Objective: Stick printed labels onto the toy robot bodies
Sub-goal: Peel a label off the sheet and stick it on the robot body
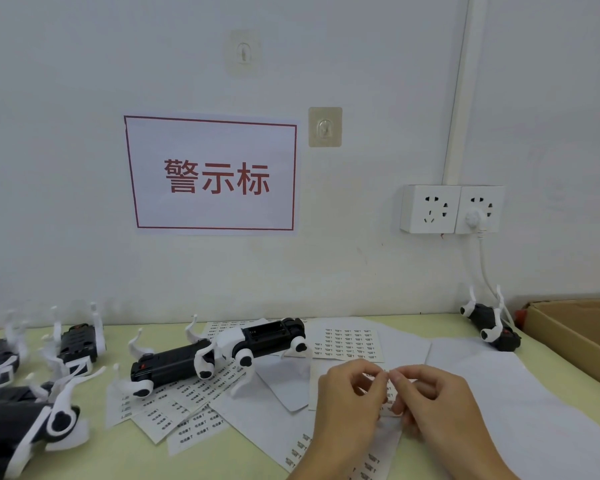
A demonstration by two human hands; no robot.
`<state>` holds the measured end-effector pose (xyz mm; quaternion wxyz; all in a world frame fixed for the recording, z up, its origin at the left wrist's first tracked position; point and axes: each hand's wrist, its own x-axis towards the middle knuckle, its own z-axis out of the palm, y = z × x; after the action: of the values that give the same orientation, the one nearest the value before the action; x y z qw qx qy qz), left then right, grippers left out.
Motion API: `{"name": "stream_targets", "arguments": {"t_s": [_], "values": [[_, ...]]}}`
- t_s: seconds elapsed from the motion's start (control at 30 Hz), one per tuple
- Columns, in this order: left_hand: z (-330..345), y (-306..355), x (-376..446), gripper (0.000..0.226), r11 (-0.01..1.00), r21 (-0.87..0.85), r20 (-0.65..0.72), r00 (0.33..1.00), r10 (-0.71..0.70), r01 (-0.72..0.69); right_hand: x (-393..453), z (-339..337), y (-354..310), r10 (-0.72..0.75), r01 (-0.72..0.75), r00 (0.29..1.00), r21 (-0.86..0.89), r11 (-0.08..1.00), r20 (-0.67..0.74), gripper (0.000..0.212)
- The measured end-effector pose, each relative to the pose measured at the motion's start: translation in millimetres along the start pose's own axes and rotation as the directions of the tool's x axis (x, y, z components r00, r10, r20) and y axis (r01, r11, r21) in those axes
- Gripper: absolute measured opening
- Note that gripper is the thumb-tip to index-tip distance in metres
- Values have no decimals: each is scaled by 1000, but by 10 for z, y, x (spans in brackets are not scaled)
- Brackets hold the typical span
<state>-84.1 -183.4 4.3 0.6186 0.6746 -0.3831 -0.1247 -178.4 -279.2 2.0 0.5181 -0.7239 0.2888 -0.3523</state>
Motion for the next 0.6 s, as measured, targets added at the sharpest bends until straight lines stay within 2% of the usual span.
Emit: {"name": "stream_targets", "arguments": {"t_s": [0.4,0.6], "values": [[13,-23,7,19,1000,7,-6,1000,-7,7,-42,-10,-54,4,-4,1000,-35,999,-5,14],[58,-81,4,34,997,61,-20,999,-36,37,-59,-8,-58,4,-7,1000,-102,995,-23,12]]}}
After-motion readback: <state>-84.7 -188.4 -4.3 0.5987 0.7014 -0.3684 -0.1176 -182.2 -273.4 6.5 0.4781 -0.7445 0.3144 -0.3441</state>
